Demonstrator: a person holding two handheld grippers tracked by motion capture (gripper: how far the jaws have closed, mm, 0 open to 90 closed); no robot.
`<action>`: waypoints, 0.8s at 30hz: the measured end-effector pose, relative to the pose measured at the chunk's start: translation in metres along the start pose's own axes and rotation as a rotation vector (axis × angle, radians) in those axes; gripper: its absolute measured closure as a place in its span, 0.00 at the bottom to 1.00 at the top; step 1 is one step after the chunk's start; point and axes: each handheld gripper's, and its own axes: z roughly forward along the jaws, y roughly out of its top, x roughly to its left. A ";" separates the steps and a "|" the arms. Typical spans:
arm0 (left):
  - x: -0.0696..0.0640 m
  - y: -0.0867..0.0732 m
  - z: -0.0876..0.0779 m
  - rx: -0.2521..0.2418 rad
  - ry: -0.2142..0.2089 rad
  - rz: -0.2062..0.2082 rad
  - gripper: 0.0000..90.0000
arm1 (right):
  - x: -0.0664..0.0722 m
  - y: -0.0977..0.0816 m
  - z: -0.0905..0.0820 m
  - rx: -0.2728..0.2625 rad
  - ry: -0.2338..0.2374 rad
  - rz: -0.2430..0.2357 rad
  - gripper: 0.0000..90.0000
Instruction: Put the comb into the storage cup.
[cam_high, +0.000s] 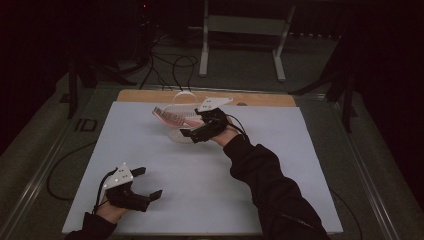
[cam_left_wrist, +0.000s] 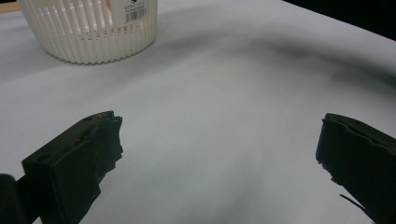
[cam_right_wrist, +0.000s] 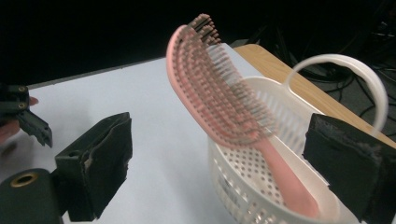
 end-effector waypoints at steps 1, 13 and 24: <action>0.000 0.000 0.000 -0.001 0.000 0.000 0.00 | -0.001 -0.001 -0.002 0.000 0.001 0.002 0.09; -0.001 0.000 0.000 0.000 0.002 0.005 0.00 | -0.006 -0.022 -0.030 0.000 -0.032 0.009 0.09; -0.001 0.000 0.001 0.003 0.003 0.011 0.00 | -0.008 -0.049 -0.052 0.014 -0.046 0.016 0.09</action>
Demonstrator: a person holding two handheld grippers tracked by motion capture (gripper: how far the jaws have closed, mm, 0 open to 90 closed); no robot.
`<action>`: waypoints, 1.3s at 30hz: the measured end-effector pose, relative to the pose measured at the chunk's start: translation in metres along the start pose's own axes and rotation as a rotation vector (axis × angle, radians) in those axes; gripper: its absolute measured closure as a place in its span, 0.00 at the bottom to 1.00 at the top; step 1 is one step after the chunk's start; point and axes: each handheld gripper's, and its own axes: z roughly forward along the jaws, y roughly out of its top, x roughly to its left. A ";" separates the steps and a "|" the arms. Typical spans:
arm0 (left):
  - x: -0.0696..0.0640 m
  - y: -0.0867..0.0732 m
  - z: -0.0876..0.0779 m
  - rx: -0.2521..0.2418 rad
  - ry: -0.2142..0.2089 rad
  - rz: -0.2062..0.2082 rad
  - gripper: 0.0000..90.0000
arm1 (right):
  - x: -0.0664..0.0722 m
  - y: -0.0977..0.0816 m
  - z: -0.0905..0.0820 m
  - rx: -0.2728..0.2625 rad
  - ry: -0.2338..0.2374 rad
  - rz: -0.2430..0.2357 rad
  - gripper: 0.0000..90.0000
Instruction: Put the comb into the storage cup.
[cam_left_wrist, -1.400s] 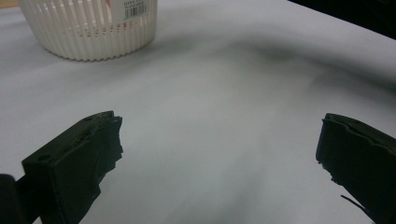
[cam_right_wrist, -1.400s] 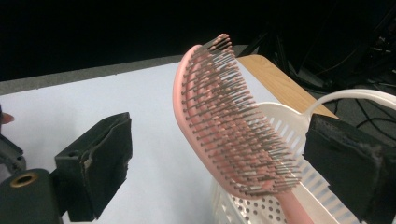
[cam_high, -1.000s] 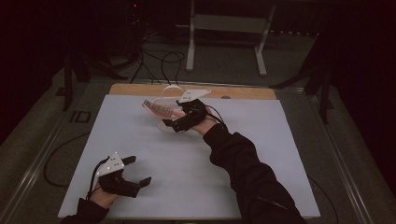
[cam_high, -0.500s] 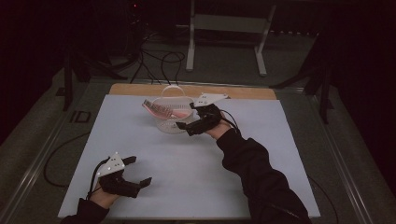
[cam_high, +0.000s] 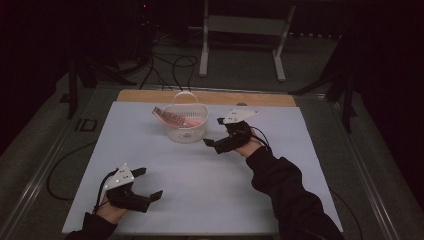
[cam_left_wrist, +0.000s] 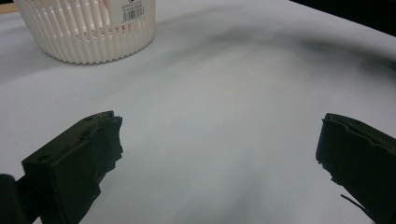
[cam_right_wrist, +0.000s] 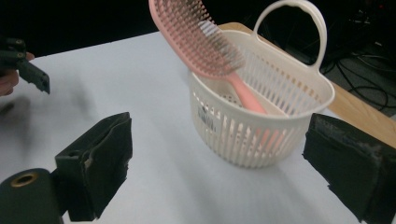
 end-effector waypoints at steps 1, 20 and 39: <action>0.000 0.000 0.000 -0.002 -0.003 -0.002 0.00 | 0.000 -0.003 -0.002 0.002 0.000 -0.001 0.09; 0.000 0.000 0.000 0.001 -0.003 0.001 0.00 | 0.008 -0.054 -0.035 -0.010 -0.040 0.011 0.10; -0.001 -0.001 0.001 0.008 -0.006 0.004 0.00 | 0.011 -0.092 -0.070 -0.028 -0.074 0.061 0.10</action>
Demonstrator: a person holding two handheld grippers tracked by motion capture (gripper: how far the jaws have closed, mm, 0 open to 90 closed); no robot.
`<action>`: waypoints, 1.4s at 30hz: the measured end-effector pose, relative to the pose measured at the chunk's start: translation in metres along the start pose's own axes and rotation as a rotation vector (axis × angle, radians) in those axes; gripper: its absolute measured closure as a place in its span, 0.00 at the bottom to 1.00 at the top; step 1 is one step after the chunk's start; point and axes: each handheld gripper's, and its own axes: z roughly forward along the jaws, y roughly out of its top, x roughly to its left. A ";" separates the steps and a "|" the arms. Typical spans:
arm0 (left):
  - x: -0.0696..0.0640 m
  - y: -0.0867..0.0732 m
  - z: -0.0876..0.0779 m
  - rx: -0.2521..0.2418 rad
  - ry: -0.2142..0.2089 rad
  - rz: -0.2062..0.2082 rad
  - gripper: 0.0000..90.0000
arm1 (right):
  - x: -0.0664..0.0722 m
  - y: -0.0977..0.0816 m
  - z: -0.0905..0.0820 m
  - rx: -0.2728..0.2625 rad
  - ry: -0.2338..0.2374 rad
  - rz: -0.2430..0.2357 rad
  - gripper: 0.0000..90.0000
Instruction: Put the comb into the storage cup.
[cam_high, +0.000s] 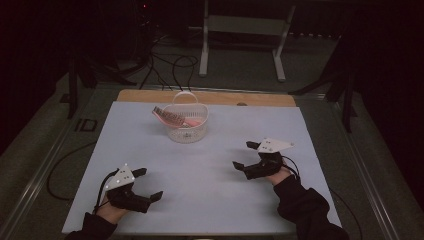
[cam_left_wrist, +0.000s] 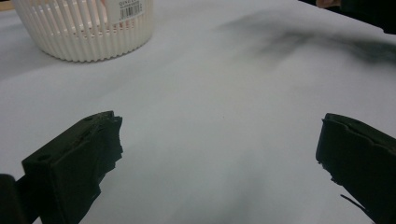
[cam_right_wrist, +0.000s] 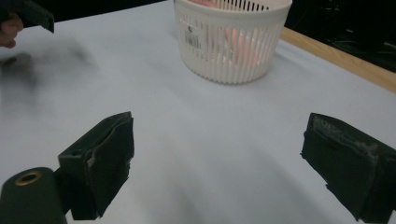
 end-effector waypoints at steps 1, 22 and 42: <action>0.000 0.000 0.000 -0.001 0.000 0.000 0.00 | 0.000 -0.002 -0.002 0.000 -0.001 0.001 0.10; 0.000 -0.002 0.000 0.001 0.010 0.015 0.00 | 0.006 -0.038 -0.041 0.001 -0.072 0.067 0.10; 0.001 -0.003 -0.001 0.000 0.015 0.015 0.00 | 0.010 -0.065 -0.057 0.030 -0.093 0.103 0.10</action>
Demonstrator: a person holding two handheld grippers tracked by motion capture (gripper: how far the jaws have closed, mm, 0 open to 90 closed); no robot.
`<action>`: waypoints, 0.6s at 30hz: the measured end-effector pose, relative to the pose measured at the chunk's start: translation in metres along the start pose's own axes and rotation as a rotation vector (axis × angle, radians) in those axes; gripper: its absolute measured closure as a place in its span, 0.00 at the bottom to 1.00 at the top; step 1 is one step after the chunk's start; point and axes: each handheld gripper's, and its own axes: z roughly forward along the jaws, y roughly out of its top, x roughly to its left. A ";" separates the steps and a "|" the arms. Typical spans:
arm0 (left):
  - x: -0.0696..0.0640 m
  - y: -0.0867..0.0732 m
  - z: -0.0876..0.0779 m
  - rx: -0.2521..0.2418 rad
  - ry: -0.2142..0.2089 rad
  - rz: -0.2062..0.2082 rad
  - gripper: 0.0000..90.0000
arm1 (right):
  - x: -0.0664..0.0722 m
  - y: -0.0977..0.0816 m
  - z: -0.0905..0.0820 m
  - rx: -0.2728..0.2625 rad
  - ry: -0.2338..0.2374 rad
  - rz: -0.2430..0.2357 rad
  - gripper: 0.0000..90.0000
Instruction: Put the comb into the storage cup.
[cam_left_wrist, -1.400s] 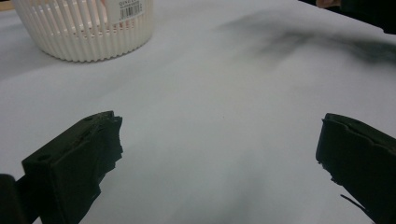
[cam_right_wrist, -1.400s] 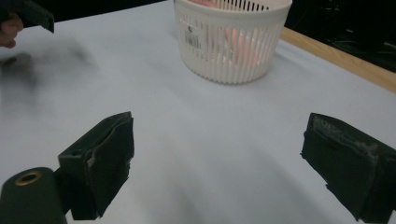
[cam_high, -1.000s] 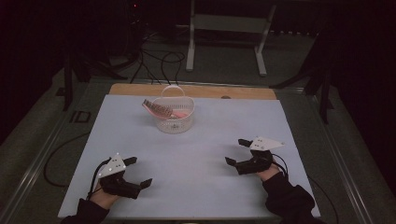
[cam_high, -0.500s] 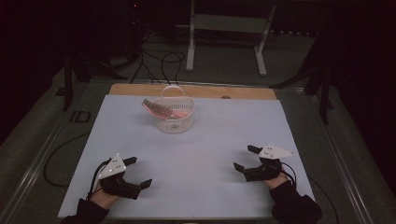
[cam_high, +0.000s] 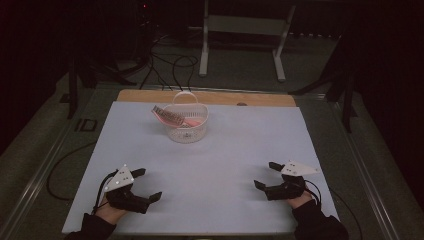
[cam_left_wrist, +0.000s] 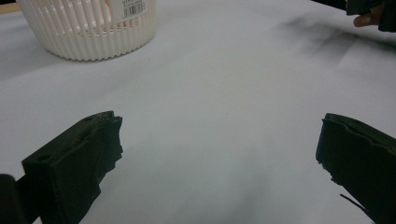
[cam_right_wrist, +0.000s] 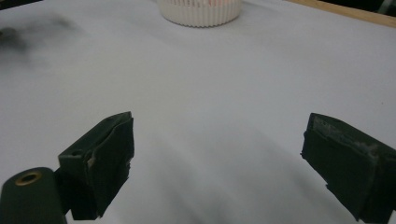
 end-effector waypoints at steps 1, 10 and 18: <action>0.000 0.000 0.000 0.001 -0.001 -0.002 0.00 | 0.000 -0.001 0.001 0.005 -0.005 -0.005 0.10; -0.001 0.000 0.001 0.006 -0.006 0.000 0.00 | -0.004 -0.002 0.007 0.000 -0.016 -0.016 0.10; -0.001 -0.001 0.000 0.010 -0.002 0.003 0.00 | -0.001 -0.001 0.009 0.006 -0.003 -0.034 0.10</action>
